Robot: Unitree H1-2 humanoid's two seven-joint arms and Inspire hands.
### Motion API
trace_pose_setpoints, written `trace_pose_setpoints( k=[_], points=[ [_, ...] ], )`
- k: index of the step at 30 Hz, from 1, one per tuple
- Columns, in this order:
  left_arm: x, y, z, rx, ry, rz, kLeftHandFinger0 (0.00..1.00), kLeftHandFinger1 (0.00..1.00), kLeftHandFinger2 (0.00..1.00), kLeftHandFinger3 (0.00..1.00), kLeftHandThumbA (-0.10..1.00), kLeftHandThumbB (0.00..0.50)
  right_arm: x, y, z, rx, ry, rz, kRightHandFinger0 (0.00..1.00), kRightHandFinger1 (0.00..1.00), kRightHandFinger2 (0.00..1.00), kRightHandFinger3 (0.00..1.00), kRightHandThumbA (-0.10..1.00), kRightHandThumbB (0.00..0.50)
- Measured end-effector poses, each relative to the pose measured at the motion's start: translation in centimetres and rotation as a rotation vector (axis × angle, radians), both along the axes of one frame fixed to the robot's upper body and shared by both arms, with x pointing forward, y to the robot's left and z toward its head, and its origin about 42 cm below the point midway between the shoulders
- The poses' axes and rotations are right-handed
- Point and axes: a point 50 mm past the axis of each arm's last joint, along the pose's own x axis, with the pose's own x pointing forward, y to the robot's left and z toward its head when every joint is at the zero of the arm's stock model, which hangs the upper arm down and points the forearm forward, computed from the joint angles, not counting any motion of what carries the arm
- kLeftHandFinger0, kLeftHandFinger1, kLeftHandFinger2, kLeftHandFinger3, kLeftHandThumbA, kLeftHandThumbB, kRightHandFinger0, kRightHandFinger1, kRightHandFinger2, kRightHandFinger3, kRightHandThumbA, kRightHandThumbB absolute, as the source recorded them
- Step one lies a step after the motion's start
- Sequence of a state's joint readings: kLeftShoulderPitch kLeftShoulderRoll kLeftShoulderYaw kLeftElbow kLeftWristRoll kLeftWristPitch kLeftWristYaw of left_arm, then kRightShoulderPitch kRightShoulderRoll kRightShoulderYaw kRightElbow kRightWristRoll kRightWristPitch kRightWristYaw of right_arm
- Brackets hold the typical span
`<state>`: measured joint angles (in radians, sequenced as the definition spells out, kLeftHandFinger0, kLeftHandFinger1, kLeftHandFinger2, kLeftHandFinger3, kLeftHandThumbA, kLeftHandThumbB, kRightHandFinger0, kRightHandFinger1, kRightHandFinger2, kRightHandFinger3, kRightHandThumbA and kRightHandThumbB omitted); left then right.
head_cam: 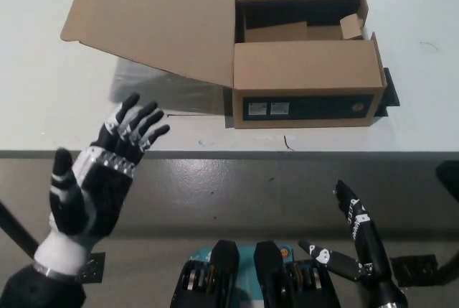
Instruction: A small storge box is placed at the center of the table and the robot uses its left hand to push the lid and close it
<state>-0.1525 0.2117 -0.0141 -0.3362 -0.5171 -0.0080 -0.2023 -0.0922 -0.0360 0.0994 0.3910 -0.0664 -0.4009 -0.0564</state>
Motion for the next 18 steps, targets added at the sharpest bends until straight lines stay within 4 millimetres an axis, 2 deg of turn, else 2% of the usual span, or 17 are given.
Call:
trace_pose_setpoints(
  k=[3, 7, 9, 11, 18],
  points=[
    [1.3, 0.3, -0.1, -0.044, 0.039, -0.007, 1.00, 1.00, 1.00, 1.00, 1.00, 0.381, 0.0, 0.0, 0.0, 0.000, 0.000, 0.000, 1.00, 1.00, 1.00, 1.00, 1.00, 0.353],
    [4.3, 0.8, -1.3, -0.147, 0.146, -0.018, 1.00, 1.00, 1.00, 1.00, 1.00, 0.380, 0.0, 0.1, 0.0, -0.001, -0.005, -0.001, 1.00, 1.00, 1.00, 1.00, 1.00, 0.351],
    [5.5, 0.9, -2.2, -0.181, 0.202, -0.023, 1.00, 1.00, 1.00, 1.00, 1.00, 0.355, 0.0, 0.2, 0.1, -0.002, -0.009, -0.002, 1.00, 1.00, 1.00, 1.00, 1.00, 0.351],
    [6.2, 0.8, -2.8, -0.204, 0.236, -0.031, 1.00, 1.00, 1.00, 1.00, 1.00, 0.342, 0.0, 0.2, 0.1, -0.002, -0.011, -0.002, 1.00, 1.00, 1.00, 1.00, 1.00, 0.343],
    [7.7, 0.8, -5.5, -0.271, 0.353, -0.039, 1.00, 1.00, 1.00, 1.00, 1.00, 0.363, -0.1, 0.4, 0.1, -0.006, -0.018, -0.006, 1.00, 1.00, 1.00, 1.00, 1.00, 0.343]
  ],
)
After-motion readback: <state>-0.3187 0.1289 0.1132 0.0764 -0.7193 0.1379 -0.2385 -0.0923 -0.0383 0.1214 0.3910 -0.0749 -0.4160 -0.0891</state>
